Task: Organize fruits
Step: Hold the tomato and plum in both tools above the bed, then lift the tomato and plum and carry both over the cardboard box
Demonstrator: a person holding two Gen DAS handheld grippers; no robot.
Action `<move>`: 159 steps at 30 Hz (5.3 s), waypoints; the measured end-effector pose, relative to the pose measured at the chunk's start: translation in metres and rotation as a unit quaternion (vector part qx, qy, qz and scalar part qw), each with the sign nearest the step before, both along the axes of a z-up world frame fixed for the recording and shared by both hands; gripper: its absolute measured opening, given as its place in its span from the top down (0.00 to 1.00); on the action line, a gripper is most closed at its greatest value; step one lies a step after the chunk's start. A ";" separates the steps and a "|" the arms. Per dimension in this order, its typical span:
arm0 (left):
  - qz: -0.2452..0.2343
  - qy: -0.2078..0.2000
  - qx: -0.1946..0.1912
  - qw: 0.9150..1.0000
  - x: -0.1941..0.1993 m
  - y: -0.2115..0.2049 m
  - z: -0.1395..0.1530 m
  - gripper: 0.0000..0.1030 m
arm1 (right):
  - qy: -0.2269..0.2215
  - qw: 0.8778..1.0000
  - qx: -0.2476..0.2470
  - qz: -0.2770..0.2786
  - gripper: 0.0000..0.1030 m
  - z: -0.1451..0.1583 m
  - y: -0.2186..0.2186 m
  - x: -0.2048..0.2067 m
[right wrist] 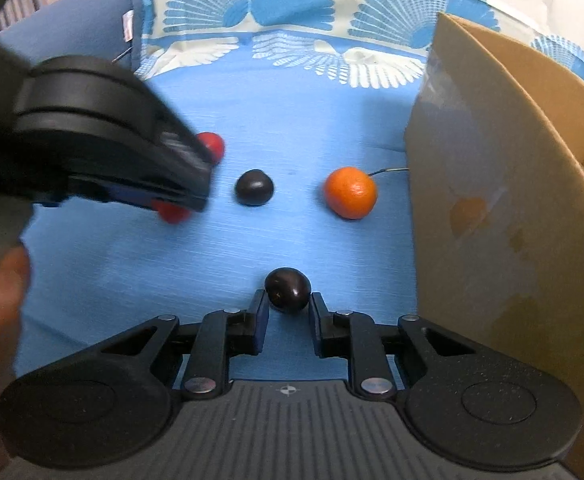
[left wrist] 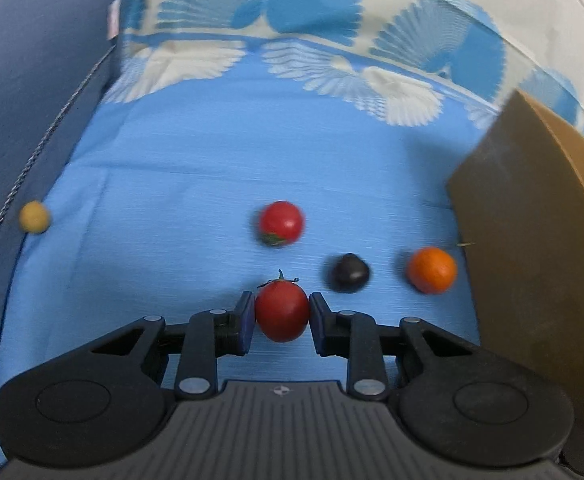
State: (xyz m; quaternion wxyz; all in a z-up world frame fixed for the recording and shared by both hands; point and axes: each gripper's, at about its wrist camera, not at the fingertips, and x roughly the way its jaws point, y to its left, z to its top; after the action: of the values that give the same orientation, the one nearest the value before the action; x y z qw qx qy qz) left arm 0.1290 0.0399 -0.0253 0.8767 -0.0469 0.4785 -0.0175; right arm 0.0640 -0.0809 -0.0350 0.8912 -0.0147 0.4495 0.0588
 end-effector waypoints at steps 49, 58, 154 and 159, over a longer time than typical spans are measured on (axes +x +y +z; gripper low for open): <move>-0.008 -0.074 0.013 0.997 -0.019 -0.008 0.031 0.69 | -0.059 0.996 0.054 -0.029 0.78 0.028 -0.010 -0.017; 0.005 -0.206 -0.049 0.977 -0.074 -0.005 0.091 0.69 | -0.178 0.981 0.078 -0.023 0.78 0.085 -0.035 -0.060; -0.150 -0.278 -0.010 0.949 -0.129 -0.100 0.088 0.69 | -0.309 0.941 0.012 -0.140 0.78 0.139 -0.286 -0.116; -0.151 -0.278 -0.010 0.949 -0.129 -0.099 0.088 0.69 | -0.308 0.941 0.011 -0.137 0.78 0.138 -0.285 -0.115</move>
State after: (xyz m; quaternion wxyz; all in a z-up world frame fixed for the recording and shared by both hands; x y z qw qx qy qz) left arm -0.0005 -0.0595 0.0630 0.9615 0.0236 0.2173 -0.1665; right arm -0.0509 -0.3664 0.1034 0.9856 0.0400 0.1502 -0.0664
